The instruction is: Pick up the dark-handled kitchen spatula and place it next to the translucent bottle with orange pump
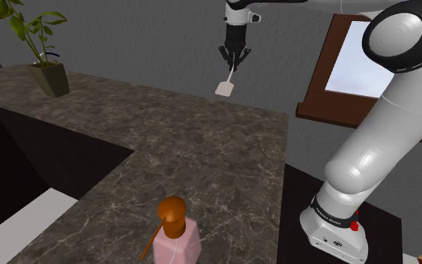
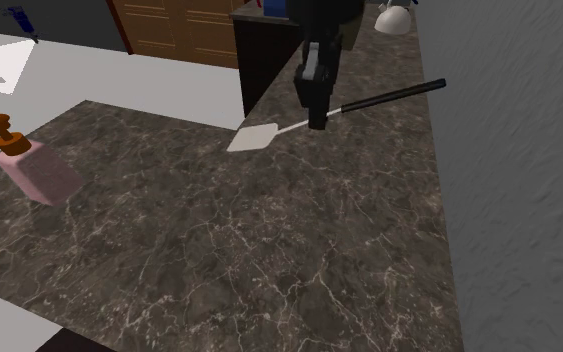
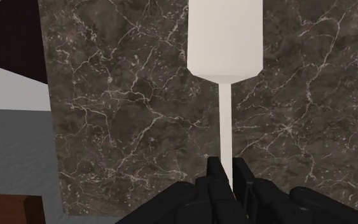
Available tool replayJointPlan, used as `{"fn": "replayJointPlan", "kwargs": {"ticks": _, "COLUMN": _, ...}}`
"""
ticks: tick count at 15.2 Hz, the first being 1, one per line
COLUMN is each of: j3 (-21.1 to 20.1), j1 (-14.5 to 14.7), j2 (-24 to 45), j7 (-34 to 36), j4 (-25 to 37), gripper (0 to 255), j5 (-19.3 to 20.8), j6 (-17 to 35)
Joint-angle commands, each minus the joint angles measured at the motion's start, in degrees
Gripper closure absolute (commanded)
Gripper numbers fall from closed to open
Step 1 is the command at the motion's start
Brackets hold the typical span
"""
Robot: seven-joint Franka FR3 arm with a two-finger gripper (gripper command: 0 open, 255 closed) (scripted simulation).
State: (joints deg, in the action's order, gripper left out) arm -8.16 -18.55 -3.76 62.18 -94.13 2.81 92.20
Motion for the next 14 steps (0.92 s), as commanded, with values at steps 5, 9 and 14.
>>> {"fn": "replayJointPlan", "kwargs": {"ticks": 5, "j3": -2.7, "j1": 2.4, "j2": -8.3, "j7": 4.9, "j4": -8.6, "gripper": 255, "j5": -1.6, "j6": 0.2}}
{"fn": "replayJointPlan", "kwargs": {"ticks": 9, "j3": -5.0, "j1": 4.3, "j2": -13.8, "j7": 8.6, "j4": -13.7, "gripper": 255, "j5": -3.1, "j6": -0.2}}
{"fn": "replayJointPlan", "kwargs": {"ticks": 14, "j3": -8.2, "j1": 6.7, "j2": -19.6, "j7": 13.6, "j4": -18.4, "gripper": 255, "j5": -5.5, "j6": -1.2}}
